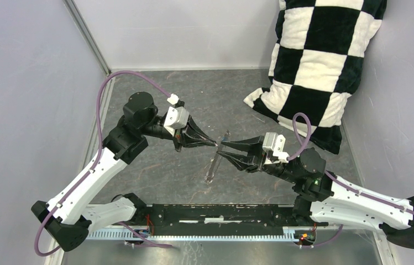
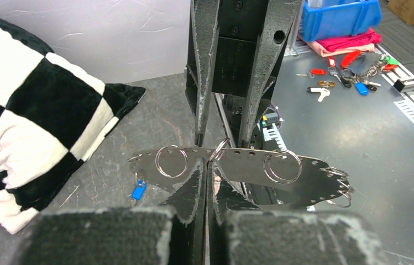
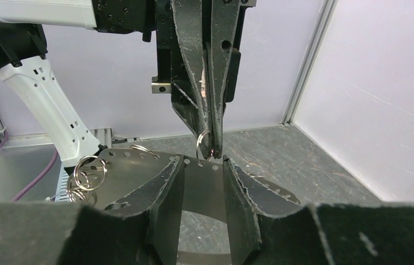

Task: Put the keys on the keyring
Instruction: Adjust the keyring.

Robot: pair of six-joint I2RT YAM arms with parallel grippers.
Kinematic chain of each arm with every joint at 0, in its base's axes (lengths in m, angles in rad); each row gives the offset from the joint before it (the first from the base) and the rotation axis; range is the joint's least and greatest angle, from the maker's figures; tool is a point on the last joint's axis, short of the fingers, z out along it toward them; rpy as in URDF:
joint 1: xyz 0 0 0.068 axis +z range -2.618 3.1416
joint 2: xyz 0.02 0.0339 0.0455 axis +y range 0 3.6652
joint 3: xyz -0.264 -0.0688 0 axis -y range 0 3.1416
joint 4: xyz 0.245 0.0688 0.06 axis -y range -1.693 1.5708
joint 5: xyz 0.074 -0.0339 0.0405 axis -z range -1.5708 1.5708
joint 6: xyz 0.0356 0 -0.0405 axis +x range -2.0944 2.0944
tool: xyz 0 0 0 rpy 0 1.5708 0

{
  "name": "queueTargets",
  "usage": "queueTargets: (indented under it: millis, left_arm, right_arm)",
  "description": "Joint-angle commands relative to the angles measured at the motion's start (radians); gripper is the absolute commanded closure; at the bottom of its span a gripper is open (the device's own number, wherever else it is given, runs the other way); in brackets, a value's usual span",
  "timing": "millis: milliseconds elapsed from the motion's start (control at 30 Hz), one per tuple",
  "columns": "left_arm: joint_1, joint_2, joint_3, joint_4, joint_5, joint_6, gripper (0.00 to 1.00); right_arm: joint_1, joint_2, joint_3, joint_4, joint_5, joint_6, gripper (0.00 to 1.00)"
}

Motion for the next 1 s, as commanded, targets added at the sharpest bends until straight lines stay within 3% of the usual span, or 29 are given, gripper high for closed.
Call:
queueTargets:
  millis: [0, 267, 467, 667, 967]
  left_arm:
    - [-0.006, -0.010, -0.007, -0.006, -0.016, 0.035, 0.98]
    - [-0.007, -0.054, -0.015, -0.071, 0.076, 0.329, 0.98]
    - [-0.007, -0.043, 0.053, -0.172, 0.120, 0.542, 0.98]
    - [-0.007, -0.031, 0.086, -0.180, 0.192, 0.581, 0.98]
    - [-0.008, -0.004, 0.133, -0.181, 0.245, 0.594, 0.98]
  right_arm:
    - [0.006, 0.000, 0.032, 0.080, -0.013, -0.001, 0.64]
    - [0.007, 0.013, 0.020, 0.096, -0.018, 0.007, 0.68]
    - [0.006, -0.028, 0.027, -0.002, 0.005, -0.028, 0.58]
    - [0.007, -0.079, 0.092, -0.136, 0.032, -0.079, 0.57]
    - [0.008, -0.099, 0.087, -0.127, -0.002, -0.076, 0.61]
